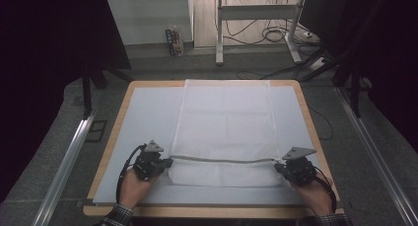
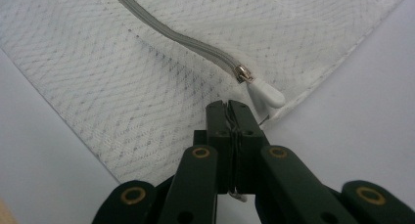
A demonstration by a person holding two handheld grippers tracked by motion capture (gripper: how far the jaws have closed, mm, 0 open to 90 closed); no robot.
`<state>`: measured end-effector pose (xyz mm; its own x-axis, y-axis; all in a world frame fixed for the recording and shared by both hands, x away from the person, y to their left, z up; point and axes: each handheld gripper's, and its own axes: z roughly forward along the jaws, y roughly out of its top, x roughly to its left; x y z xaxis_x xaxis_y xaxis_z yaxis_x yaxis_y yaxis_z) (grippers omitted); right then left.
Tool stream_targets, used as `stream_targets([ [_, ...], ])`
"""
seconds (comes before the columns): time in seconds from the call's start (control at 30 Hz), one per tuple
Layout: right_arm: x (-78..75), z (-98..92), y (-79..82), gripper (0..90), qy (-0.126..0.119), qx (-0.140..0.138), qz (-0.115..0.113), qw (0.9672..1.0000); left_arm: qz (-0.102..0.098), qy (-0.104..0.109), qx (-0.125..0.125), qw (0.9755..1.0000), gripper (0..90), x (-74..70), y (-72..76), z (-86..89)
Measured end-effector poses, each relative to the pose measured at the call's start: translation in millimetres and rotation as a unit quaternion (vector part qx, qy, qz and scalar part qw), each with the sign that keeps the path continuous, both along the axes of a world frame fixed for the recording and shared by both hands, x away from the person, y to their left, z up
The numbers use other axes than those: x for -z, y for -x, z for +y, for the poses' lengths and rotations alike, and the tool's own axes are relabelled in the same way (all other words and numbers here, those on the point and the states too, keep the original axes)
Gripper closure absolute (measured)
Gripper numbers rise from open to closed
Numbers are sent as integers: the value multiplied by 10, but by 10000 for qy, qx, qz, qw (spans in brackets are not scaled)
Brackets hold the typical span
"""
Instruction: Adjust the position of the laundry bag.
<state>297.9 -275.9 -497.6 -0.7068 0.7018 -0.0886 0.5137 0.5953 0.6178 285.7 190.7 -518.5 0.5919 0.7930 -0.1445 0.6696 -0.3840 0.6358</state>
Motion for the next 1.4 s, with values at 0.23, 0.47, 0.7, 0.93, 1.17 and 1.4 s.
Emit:
stream_targets([
  [0.23, 2, 89, 76, 878, -1, -158, 52, 9999, 62, 57, -40, 10000, 869, 24, 178, 102],
  [0.47, 3, 199, 153, 878, 50, -339, 90, 9994, 80, 13, -79, 9999, 865, 55, 330, 173],
  [0.7, 12, 310, 238, 878, 245, -518, 82, 9983, 94, -61, -97, 9999, 861, 64, 453, 219],
  [0.93, 1, 293, 321, 876, 183, -556, 106, 9982, 104, -80, -126, 9998, 856, 65, 558, 262],
  [1.17, 36, 291, 445, 874, 180, -675, 194, 9974, 182, -205, -93, 9996, 848, 102, 664, 268],
  [1.4, 55, 288, 464, 865, 219, -757, 166, 9967, 121, -179, -134, 9997, 808, 94, 697, 289],
])
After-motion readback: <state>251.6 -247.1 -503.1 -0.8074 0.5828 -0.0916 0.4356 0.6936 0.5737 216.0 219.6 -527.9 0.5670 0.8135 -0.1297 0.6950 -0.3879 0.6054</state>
